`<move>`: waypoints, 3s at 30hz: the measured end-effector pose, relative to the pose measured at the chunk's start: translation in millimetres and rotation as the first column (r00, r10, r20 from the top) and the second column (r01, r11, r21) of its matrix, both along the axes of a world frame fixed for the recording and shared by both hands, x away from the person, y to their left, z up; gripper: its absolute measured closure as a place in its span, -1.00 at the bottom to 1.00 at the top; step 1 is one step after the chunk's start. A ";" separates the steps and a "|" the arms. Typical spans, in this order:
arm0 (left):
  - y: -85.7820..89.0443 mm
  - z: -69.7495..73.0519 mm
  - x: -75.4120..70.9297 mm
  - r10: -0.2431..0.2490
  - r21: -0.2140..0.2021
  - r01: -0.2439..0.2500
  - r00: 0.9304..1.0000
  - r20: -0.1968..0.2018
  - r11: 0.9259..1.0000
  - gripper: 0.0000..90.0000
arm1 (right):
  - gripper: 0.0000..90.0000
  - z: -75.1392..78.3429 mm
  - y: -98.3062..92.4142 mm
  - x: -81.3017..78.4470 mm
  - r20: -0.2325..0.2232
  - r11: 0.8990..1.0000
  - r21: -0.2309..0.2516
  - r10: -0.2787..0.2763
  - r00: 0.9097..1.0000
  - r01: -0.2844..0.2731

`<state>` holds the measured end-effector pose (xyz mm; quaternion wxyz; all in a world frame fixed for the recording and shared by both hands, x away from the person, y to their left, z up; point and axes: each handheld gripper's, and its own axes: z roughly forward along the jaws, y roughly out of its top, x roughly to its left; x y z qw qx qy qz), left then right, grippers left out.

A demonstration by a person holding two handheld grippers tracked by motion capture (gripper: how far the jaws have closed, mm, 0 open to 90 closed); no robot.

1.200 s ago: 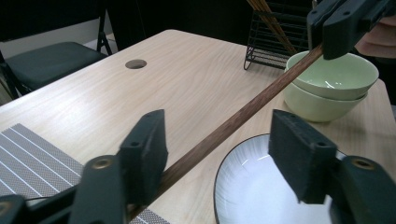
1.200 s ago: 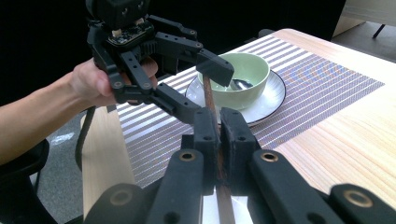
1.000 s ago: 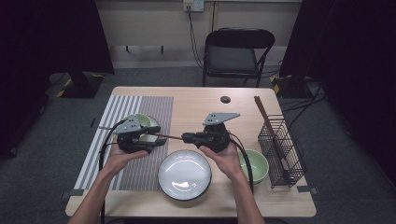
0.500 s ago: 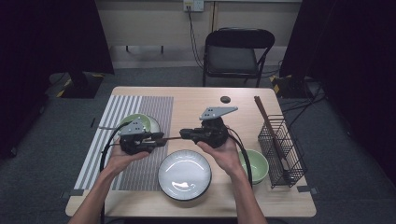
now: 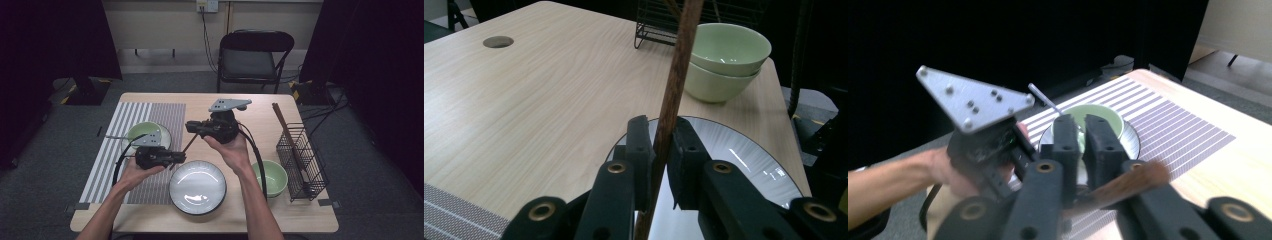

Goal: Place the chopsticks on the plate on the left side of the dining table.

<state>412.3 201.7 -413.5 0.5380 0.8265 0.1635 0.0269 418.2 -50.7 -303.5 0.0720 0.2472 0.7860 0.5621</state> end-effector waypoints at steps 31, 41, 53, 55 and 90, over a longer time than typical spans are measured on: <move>0.6 5.9 -1.8 0.054 -0.162 -0.063 0.997 -0.057 0.985 0.87 | 0.89 -24.8 28.4 0.6 -0.005 0.996 0.085 0.024 1.000 -0.024; 1.5 6.9 -3.6 0.063 -0.210 -0.073 0.997 -0.053 0.975 0.87 | 0.89 -28.2 31.2 1.1 -0.018 0.994 0.105 0.025 1.000 -0.023; 0.9 6.5 -4.0 0.067 -0.219 -0.078 0.996 -0.059 0.973 0.84 | 0.89 -21.7 27.0 2.6 -0.023 0.990 0.139 0.024 0.999 -0.021; 0.6 7.0 -5.1 0.075 -0.219 -0.084 0.996 -0.048 0.972 0.84 | 0.89 -21.7 27.0 2.4 -0.021 0.991 0.135 0.026 0.999 -0.023; 3.8 9.6 -5.6 0.089 -0.177 -0.096 0.995 -0.044 0.980 0.87 | -0.18 -15.3 1.5 12.9 0.027 0.992 0.072 -0.107 0.994 0.105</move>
